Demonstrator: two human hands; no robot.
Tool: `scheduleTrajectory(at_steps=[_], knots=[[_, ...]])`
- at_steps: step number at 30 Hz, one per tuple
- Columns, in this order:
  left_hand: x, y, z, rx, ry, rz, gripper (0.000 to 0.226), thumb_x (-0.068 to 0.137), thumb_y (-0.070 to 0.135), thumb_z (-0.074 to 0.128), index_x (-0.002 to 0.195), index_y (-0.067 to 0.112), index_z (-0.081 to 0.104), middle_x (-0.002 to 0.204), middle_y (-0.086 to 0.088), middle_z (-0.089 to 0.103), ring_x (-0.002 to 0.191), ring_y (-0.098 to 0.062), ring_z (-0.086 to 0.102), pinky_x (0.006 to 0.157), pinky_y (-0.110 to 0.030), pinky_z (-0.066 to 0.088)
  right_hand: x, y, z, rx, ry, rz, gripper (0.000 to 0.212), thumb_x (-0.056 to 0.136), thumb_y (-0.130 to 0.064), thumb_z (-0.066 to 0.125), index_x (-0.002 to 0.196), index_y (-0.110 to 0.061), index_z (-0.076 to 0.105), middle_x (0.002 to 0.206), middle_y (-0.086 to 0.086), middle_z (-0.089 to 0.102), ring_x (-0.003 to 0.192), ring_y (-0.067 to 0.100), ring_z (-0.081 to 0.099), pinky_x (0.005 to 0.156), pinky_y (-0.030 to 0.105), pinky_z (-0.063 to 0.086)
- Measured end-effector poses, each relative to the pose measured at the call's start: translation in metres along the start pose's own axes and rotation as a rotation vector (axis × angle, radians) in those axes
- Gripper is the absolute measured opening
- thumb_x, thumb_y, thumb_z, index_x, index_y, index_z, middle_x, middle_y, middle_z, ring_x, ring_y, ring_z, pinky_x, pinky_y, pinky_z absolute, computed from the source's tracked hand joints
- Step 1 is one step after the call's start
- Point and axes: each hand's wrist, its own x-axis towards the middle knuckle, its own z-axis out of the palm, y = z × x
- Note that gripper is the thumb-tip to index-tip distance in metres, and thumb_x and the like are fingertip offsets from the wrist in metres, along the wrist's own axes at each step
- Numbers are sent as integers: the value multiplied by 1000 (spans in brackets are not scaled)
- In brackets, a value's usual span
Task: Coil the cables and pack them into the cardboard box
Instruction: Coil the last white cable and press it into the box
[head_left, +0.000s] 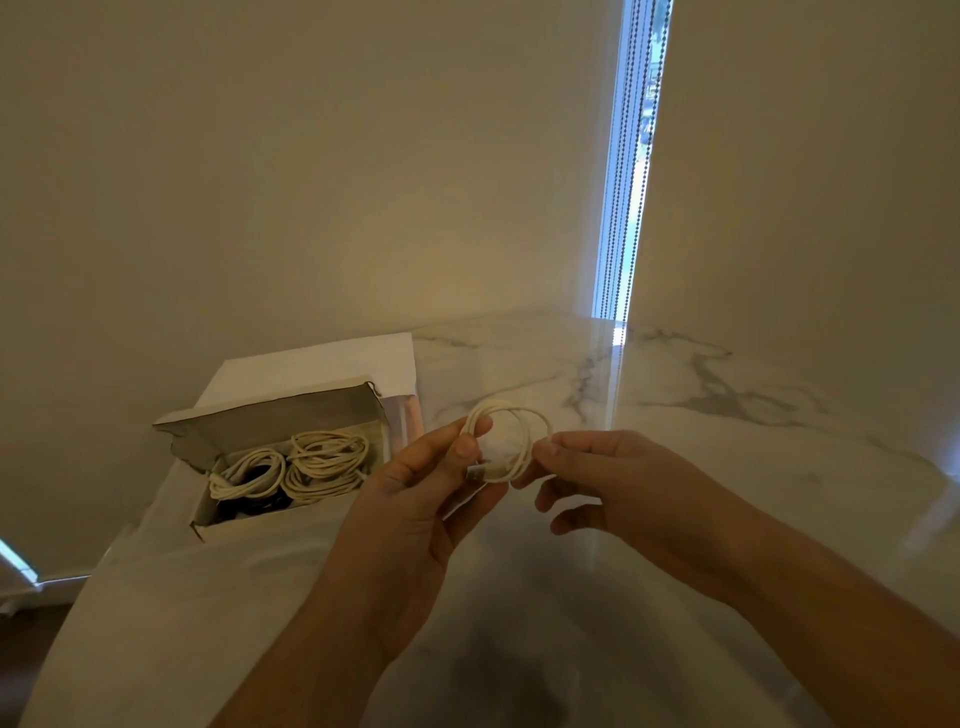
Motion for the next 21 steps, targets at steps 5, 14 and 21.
scheduleTrajectory(at_steps=[5,14,21], knots=[[1,0,1,-40,-10,-21,26,85,11,61,105,7,76,110,-10,76,99,-22,74,79,-29,61,-3,4,5,-591,174,-233,30,102,-39,40,81,-43,61,81,-15,62,80,1,58,71,15,43],[3,-4,-2,-8,5,-61,28,85,15,62,108,8,77,112,-20,73,108,-32,69,88,-37,59,-7,9,5,-802,162,-315,67,83,-75,17,96,-35,70,86,-19,59,80,4,58,74,17,44],[1,-4,0,30,-40,-77,28,91,13,58,112,5,74,115,-21,72,106,-30,71,89,-37,59,-6,12,11,-690,163,-235,54,96,-58,29,80,-30,72,75,-18,65,75,-1,59,71,13,38]])
